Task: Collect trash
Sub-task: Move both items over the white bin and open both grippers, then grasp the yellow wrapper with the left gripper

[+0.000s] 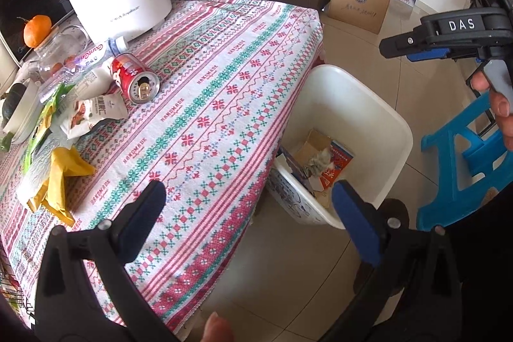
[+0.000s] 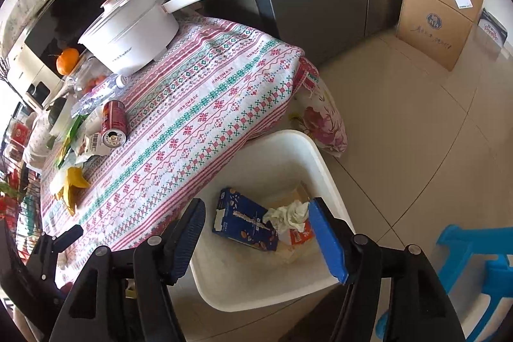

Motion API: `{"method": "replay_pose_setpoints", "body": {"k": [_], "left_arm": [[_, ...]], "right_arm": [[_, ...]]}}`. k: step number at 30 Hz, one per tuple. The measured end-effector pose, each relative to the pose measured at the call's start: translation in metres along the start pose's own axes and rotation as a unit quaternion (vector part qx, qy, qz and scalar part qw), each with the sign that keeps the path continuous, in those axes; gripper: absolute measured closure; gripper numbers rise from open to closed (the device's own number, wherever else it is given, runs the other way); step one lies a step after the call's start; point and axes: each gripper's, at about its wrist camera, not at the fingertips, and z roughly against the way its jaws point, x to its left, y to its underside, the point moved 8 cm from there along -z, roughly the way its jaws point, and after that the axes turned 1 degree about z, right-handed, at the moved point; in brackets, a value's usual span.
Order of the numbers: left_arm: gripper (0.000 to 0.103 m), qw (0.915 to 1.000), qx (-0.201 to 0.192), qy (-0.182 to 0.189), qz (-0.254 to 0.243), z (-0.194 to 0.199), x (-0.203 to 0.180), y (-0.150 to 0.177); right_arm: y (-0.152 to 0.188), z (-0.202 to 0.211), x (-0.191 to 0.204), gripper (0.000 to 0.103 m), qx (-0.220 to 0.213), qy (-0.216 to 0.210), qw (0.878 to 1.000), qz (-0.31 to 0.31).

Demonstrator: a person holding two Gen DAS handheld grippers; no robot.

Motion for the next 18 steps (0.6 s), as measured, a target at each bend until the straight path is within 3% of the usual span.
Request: {"method": "replay_pose_setpoints", "body": {"k": [10, 18], "left_arm": [[0.0, 0.9987, -0.013, -0.023, 0.043, 0.02, 0.042, -0.001], [0.0, 0.9901, 0.009, -0.071, 0.121, 0.032, 0.119, 0.003]], "right_arm": [[-0.012, 0.004, 0.04, 0.029, -0.02, -0.001, 0.999, 0.037], [-0.024, 0.005, 0.081, 0.025, -0.034, -0.013, 0.997, 0.07]]}}
